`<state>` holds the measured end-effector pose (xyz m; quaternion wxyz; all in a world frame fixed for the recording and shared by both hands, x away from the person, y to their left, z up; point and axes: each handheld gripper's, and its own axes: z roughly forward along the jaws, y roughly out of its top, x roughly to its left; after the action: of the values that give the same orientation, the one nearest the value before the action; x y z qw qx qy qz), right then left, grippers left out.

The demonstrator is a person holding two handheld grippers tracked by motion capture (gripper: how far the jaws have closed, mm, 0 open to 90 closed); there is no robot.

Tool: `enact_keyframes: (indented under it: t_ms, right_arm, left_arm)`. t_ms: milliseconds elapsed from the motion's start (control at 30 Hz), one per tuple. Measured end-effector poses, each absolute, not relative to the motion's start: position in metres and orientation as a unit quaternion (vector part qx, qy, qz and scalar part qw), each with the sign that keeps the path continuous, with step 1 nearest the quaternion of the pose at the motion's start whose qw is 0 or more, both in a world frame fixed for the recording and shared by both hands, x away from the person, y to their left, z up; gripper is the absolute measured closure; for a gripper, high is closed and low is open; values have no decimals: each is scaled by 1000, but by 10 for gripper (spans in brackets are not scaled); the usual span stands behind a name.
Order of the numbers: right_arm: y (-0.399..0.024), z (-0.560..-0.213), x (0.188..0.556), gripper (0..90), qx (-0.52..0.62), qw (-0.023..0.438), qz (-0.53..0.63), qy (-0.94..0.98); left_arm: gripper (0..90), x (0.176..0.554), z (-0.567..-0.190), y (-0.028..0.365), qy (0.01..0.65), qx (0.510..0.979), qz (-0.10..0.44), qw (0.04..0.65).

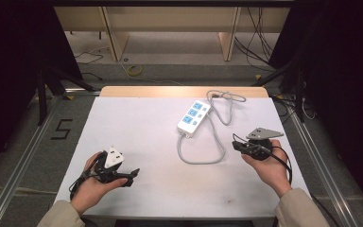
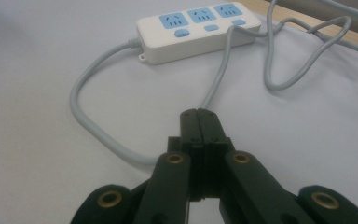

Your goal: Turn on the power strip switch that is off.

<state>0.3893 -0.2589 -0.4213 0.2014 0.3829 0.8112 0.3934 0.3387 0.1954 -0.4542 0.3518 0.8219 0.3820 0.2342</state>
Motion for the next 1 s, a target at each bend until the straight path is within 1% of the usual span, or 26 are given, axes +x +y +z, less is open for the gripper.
enact_keyframes:
  t_ms: [1000]
  right_arm:
    - [-236, -421, 419, 900, 382, 197, 382, 818]
  left_arm:
    - [162, 338, -454, 195, 379, 823, 235, 351]
